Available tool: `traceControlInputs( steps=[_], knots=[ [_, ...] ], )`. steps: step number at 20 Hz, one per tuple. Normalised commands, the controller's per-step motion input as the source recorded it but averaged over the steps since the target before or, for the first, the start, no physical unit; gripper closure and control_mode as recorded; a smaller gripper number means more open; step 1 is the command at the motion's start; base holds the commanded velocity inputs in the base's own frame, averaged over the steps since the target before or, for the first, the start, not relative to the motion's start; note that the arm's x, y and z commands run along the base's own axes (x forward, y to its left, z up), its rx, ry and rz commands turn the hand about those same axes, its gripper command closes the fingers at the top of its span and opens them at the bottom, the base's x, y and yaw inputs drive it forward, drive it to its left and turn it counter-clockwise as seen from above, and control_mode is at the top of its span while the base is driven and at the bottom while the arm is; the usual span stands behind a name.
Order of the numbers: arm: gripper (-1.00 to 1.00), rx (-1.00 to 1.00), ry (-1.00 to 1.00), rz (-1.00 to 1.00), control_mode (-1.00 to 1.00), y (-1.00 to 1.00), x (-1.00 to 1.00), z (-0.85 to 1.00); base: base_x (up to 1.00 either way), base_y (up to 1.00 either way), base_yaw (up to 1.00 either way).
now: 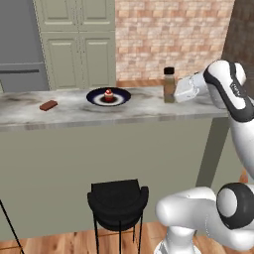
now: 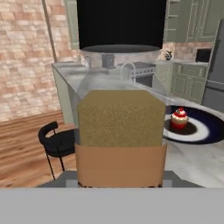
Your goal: Take the cinnamon bottle from the cabinet and place it on the dining table, next to the plate with the cupcake. Then take the chocolate from the dining counter and place it on the cupcake plate.
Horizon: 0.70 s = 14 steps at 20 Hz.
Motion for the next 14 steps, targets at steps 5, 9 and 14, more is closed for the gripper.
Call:
traceControlInputs(
  steps=[5, 9, 14],
  knots=[
    [1.0, 0.0, 0.0, 0.01, -1.0, 0.1, 0.53, -0.09, 0.0, 0.0, 0.0],
    [1.0, 0.0, 0.0, 0.0, -1.0, 0.06, 0.55, -0.18, 0.0, 0.0, 0.0],
    [1.0, 0.0, 0.01, 0.0, -1.0, 0.08, 0.51, -0.27, 0.0, 0.0, 0.0]
  ],
)
